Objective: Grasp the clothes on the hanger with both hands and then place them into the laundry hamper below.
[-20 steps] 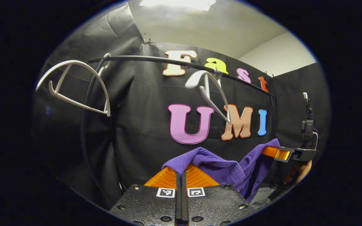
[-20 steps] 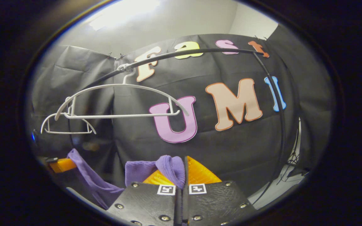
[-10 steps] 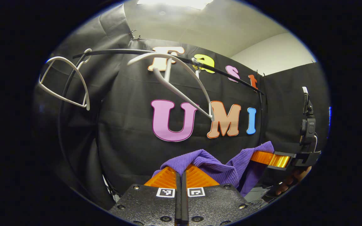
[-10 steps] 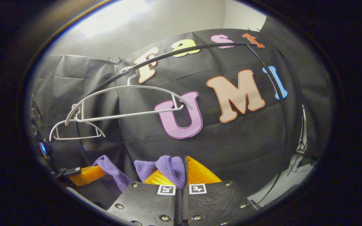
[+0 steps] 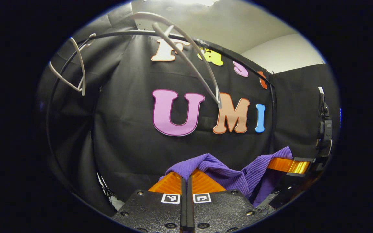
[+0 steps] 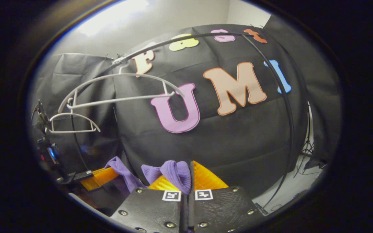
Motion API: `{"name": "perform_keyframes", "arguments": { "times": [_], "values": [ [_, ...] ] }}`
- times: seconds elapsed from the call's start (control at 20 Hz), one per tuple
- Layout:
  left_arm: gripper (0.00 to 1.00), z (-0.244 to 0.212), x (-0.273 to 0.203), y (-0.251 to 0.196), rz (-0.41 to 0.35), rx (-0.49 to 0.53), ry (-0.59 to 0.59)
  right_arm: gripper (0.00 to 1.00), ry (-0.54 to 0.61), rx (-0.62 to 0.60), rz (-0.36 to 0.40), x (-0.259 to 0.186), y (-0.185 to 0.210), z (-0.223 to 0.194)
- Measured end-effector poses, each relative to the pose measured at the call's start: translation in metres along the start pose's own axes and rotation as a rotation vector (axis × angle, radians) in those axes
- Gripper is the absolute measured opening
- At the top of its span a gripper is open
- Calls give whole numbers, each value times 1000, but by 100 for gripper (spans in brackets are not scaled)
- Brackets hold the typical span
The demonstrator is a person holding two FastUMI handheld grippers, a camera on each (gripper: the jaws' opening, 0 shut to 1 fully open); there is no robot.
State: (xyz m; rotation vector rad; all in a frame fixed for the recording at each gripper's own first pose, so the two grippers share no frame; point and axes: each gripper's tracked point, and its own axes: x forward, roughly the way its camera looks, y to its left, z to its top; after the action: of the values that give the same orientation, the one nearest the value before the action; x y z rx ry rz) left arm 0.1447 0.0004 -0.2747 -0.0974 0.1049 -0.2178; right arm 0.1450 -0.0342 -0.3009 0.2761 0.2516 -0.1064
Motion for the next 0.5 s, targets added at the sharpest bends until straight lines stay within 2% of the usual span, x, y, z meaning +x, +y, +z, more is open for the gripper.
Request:
{"name": "perform_keyframes", "arguments": {
  "times": [0.25,0.5],
  "values": [
    [0,-53,19,11,15,18,26,1,61,27,-34,10,-25,-48],
    [0,-103,33,4,-13,4,86,2,139,-20,-70,14,-43,-103]
  ]
}}
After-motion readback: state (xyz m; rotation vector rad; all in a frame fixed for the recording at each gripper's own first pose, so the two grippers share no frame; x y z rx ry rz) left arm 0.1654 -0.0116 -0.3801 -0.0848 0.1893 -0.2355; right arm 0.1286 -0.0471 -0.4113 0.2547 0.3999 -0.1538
